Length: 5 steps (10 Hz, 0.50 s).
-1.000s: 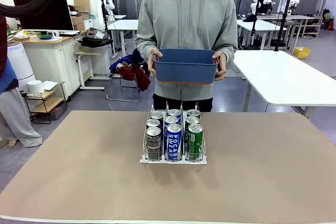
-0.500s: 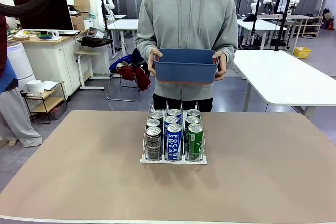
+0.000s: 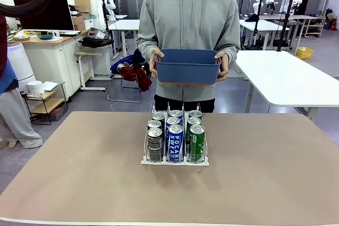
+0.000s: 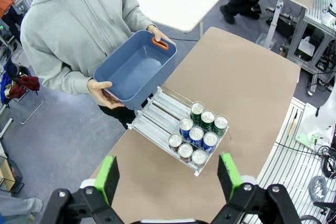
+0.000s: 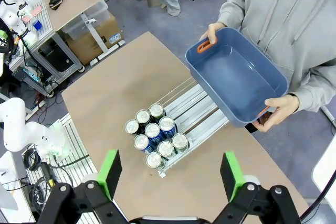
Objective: Fill the beverage cans into the dispenser.
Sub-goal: Place the picked Sprite in the line of the Automatic Can Dispenser with the same cans.
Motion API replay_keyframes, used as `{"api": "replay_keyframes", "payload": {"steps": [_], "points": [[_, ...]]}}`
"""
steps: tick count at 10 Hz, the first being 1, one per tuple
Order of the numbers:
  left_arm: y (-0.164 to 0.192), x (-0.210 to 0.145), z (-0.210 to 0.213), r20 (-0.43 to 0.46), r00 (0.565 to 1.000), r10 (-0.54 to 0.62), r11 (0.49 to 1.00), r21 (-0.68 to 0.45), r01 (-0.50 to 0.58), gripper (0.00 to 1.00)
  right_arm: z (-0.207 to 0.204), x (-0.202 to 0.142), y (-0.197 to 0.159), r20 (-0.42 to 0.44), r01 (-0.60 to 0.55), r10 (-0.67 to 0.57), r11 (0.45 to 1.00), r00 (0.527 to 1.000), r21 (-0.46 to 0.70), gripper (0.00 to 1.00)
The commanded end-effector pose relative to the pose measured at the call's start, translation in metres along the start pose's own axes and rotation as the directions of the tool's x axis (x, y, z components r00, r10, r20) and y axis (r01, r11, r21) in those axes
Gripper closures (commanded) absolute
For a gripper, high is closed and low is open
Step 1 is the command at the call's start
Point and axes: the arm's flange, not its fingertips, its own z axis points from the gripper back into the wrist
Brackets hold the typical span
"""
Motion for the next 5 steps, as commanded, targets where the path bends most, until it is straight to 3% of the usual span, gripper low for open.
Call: {"api": "replay_keyframes", "payload": {"steps": [1,5], "points": [[-0.0007,-0.004,0.0013,0.004,1.0,0.002,1.0,-0.01,-0.002,0.0,0.0018,-0.001,0.0004,-0.014,0.008,-0.008,1.0,1.0,-0.02,0.0],[-0.0007,-0.004,0.0013,0.004,1.0,0.002,1.0,-0.01,-0.002,0.0,0.0018,-0.001,0.0004,-0.014,0.008,-0.008,1.0,1.0,-0.02,0.0]]}}
